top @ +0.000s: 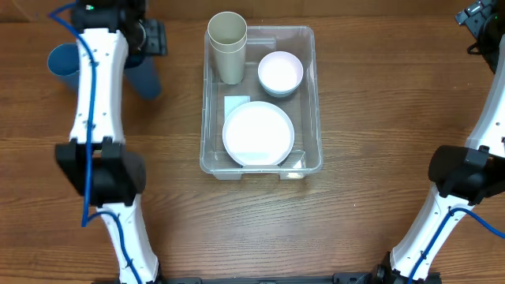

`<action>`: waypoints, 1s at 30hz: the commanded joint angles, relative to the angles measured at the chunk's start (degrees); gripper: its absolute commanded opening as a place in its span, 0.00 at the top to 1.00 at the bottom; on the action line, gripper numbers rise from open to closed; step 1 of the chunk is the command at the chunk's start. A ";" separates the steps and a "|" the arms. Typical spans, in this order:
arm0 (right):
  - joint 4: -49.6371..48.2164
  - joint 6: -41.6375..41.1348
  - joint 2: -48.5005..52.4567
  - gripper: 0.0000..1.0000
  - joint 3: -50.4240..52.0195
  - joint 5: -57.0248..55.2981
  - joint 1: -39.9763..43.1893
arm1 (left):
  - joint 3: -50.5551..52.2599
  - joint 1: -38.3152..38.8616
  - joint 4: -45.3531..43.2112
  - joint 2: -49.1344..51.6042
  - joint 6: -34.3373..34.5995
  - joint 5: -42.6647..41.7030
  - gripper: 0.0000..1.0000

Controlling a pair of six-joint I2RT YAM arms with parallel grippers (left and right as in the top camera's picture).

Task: Pack container
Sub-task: 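Move left gripper to the rear blue cup and grip it, then carry the blue cup into the bin beside the cream cups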

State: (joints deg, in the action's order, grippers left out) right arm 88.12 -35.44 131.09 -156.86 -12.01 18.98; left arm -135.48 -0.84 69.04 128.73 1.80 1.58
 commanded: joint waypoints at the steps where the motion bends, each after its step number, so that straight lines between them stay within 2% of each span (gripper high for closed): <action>1: -0.13 -0.39 -1.75 0.00 -1.36 -0.39 -0.11 | -0.57 0.11 -1.66 4.39 -1.84 -1.66 0.25; 2: -0.13 -0.39 -1.75 0.00 -1.36 -0.39 -0.11 | -0.57 0.11 -1.64 5.38 -1.84 -1.66 0.37; 3: -0.13 -0.39 -1.75 0.00 -1.36 -0.39 -0.11 | -0.57 0.11 -1.62 5.81 -1.84 -1.66 0.70; 4: -0.13 -0.39 -1.75 0.00 -1.36 -0.39 -0.11 | -0.57 0.11 -1.60 5.86 -1.81 -1.64 0.95; 9: -0.13 -0.39 -1.75 0.00 -1.36 -0.39 -0.11 | -2.71 0.22 3.08 1.33 -1.38 -4.59 0.96; 15: -0.13 -0.39 -1.75 0.00 -1.36 -0.39 -0.11 | -4.00 0.55 9.20 -17.38 -0.04 -4.66 0.96; 18: -0.13 -0.39 -1.75 0.00 -1.36 -0.39 -0.11 | -4.00 6.08 14.43 -26.01 -0.11 -4.90 0.96; 21: -0.13 -0.39 -1.75 0.00 -1.36 -0.39 -0.11 | -3.80 13.40 14.73 -25.92 -0.70 -5.92 0.96; 25: -0.13 -0.39 -1.75 0.00 -1.36 -0.39 -0.11 | -3.76 23.63 14.73 -19.58 -3.17 -5.75 0.96; 30: -0.13 -0.39 -1.75 0.00 -1.36 -0.39 -0.11 | -3.76 26.93 14.60 -9.01 -3.13 -3.72 0.96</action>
State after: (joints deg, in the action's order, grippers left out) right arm 88.14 -35.42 131.09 -156.86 -11.99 18.98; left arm -139.20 25.76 83.99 115.50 -0.10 -3.20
